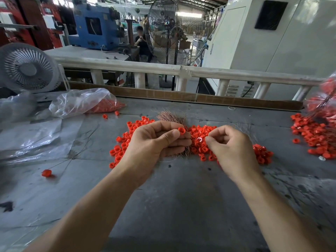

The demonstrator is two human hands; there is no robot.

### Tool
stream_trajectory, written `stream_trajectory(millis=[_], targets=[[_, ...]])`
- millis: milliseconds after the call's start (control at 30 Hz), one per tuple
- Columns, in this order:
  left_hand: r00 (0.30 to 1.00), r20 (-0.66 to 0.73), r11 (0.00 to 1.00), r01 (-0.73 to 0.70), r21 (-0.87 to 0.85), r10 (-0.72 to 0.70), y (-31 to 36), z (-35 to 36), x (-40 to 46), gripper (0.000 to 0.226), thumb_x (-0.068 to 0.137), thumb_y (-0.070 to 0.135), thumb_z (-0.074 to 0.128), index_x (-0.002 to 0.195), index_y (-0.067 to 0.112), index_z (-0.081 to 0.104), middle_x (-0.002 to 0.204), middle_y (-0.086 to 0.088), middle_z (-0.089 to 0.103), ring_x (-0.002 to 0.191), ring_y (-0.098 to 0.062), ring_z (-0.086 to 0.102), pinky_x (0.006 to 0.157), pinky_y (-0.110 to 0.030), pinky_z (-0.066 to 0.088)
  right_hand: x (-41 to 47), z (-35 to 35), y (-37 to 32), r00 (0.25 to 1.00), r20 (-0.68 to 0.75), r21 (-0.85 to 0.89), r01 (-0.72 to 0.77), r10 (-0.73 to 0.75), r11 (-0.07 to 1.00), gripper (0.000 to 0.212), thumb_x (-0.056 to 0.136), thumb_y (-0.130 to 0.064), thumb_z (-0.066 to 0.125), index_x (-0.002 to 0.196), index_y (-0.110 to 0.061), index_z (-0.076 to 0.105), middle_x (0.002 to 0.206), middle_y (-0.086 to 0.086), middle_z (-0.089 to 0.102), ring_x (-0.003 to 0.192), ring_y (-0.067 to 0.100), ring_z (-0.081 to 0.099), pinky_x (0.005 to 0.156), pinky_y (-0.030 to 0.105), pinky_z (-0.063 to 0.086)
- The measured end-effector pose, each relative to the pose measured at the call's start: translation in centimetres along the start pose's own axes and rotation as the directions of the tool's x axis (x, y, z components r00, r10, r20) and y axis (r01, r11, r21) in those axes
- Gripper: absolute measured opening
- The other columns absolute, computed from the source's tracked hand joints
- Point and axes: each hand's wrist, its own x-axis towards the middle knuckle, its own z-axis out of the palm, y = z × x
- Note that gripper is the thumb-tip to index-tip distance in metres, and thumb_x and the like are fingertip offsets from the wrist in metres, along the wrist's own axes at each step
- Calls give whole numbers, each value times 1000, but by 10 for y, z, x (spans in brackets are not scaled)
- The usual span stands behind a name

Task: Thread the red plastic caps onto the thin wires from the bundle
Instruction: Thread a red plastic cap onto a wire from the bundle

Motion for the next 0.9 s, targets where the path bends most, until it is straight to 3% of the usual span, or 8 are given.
stream_trajectory(millis=[167, 300, 567, 900], targets=[[1000, -9, 1000, 7, 4, -6, -1, 0, 0, 21, 87, 15, 67, 106, 6, 71, 105, -20, 76, 101, -32, 75, 80, -32, 62, -6, 3, -8, 993, 74, 364, 56, -89, 930, 18, 93, -13, 72, 89, -30, 74, 74, -3, 70, 62, 8, 61, 52, 20, 46], [1000, -8, 1000, 10, 11, -10, 0, 0, 0, 21, 87, 15, 67, 106, 6, 71, 106, -20, 76, 102, -32, 75, 80, -32, 62, -10, 8, -15, 989, 146, 540, -61, -22, 839, 18, 92, -8, 72, 92, -24, 79, 71, -2, 68, 63, 12, 59, 50, 26, 47], [1000, -24, 1000, 14, 3, -14, -1, 0, 0, 21, 88, 14, 67, 107, 5, 71, 105, -20, 77, 100, -31, 75, 79, -31, 62, -16, 11, -22, 973, 224, 603, -91, -58, 793, 20, 92, 1, 68, 99, -15, 77, 75, -1, 70, 68, 11, 60, 56, 23, 51], [1000, -25, 1000, 13, -18, -13, -3, -3, 1, 16, 87, 14, 69, 101, 10, 75, 105, -21, 76, 101, -34, 75, 80, -34, 62, -18, 16, -19, 974, 163, 565, 37, -156, 824, 24, 93, -5, 72, 97, -27, 80, 78, -2, 72, 68, 10, 63, 57, 25, 54]])
